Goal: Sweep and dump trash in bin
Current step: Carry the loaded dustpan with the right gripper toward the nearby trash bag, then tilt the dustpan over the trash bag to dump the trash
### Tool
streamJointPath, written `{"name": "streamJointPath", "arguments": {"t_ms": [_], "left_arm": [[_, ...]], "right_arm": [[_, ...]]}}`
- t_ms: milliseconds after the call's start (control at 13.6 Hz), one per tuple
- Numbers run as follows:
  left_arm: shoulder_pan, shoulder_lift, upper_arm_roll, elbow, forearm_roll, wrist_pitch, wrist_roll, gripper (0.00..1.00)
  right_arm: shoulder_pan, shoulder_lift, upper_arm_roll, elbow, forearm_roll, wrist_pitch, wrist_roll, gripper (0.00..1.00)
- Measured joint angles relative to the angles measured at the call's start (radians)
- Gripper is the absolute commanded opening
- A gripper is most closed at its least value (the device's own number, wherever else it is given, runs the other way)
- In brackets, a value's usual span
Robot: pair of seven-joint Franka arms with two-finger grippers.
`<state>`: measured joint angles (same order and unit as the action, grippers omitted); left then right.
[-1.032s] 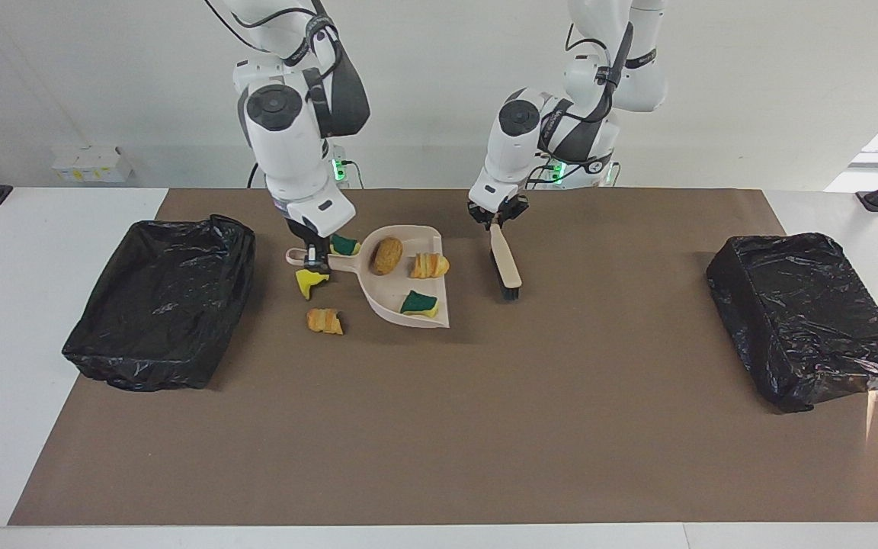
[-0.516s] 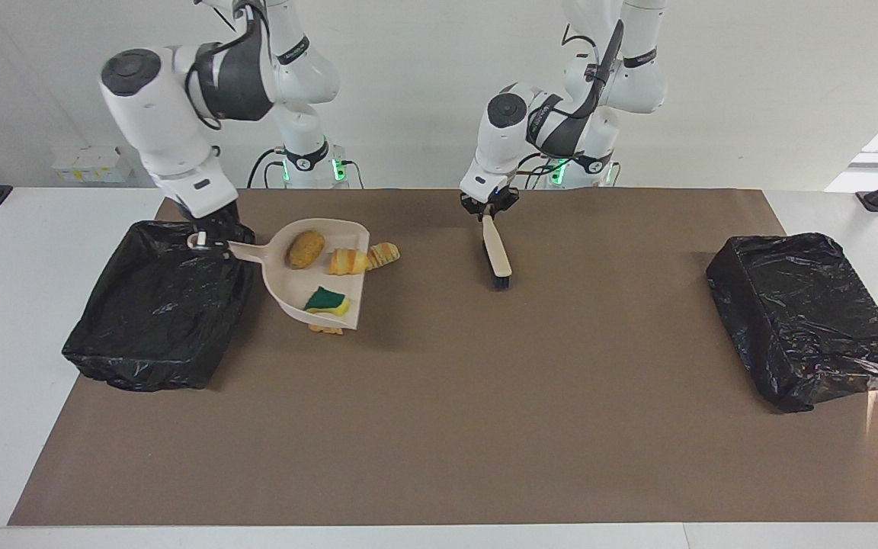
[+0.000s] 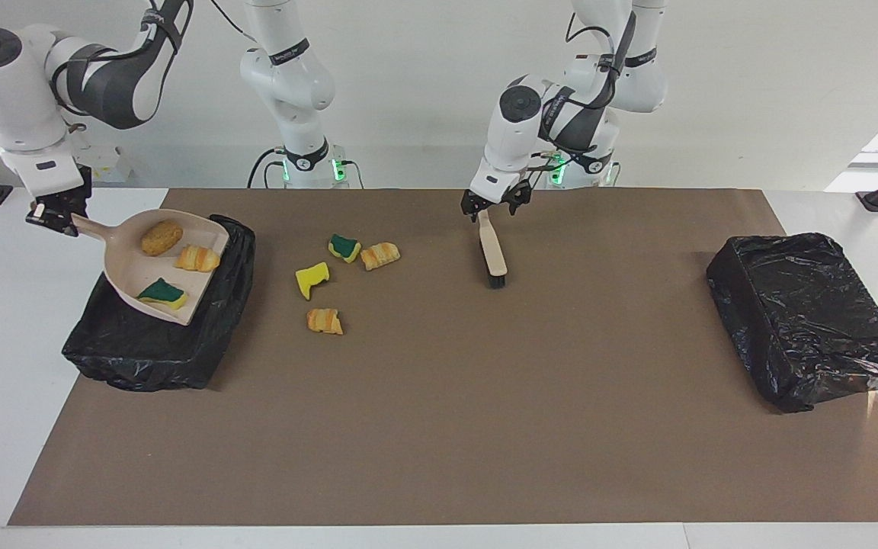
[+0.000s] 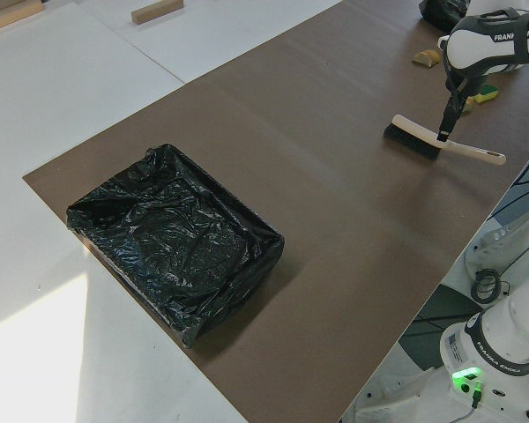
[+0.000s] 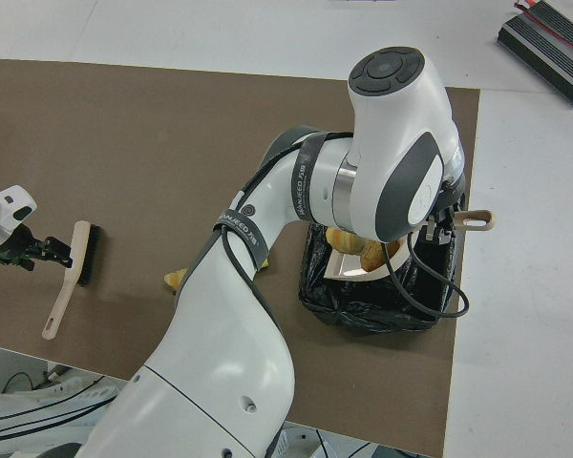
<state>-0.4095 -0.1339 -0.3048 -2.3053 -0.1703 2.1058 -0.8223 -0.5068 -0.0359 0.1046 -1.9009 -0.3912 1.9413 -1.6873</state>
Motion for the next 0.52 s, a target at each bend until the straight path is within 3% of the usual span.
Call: {"name": "streamJointPath", "arguments": {"t_ms": [221,516], "left_arm": [[0.108,0.001,0.004,0.071,0.043,-0.006,0.001,1.00],[0.216,0.025,0.005,0.128,0.211,-0.005,0.060,1.00]], "right_arm": [[0.021,0.009,0.009,-0.008,-0.159,0.003,0.112,0.00],[0.155,0.007,0.019,-0.014,-0.336,-0.069,0.256,0.00]]}}
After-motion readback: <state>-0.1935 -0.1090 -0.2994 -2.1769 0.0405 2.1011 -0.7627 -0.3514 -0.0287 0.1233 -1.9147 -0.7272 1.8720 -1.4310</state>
